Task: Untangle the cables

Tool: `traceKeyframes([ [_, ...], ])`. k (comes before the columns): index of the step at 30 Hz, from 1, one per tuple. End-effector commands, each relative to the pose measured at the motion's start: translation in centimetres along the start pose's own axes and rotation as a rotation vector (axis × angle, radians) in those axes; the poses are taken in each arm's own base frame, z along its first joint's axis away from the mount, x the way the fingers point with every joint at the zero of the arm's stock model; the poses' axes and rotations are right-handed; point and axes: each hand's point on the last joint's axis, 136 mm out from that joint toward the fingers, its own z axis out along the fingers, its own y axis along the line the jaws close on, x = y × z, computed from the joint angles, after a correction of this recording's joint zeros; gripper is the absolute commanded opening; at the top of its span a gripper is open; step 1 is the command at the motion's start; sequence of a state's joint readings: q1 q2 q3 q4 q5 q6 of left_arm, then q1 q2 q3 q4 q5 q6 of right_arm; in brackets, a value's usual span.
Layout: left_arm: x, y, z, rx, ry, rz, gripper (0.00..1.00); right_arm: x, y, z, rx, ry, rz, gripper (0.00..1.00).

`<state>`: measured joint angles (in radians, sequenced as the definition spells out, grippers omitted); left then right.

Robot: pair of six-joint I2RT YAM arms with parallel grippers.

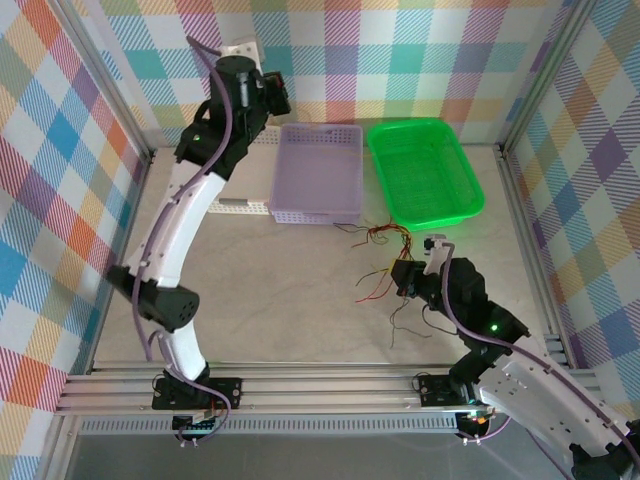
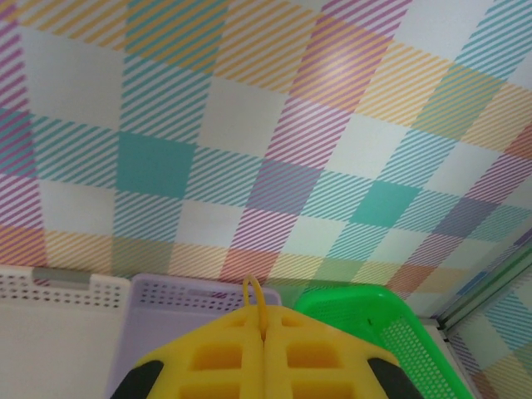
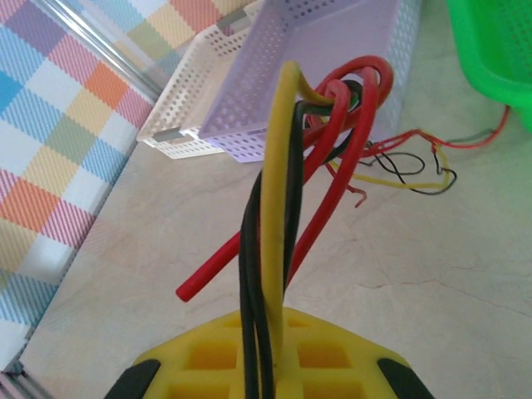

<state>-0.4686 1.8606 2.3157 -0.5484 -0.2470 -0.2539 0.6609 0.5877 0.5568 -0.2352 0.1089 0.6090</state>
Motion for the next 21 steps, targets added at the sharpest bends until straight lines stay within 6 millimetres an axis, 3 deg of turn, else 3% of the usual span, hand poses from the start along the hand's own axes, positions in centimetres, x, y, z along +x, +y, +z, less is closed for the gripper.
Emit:
traceKeyframes([
  [1,2.4,0.0,3.1,0.008,0.066,0.006,0.00,-2.1,2.6,-1.5,-0.078,-0.029,-0.049,0.00],
  [12,13.2,2.0,12.2,-0.069,0.243,0.037,0.00,-6.1,7.5,-5.4,-0.213,-0.069,-0.108,0.00],
  [17,18.5,2.5,14.1,-0.070,0.360,0.019,0.00,-7.4,9.5,-6.8,-0.283,-0.087,-0.116,0.00],
  [21,21.1,2.4,14.4,-0.068,0.425,0.018,0.00,-8.0,10.3,-7.3,-0.307,-0.095,-0.119,0.00],
])
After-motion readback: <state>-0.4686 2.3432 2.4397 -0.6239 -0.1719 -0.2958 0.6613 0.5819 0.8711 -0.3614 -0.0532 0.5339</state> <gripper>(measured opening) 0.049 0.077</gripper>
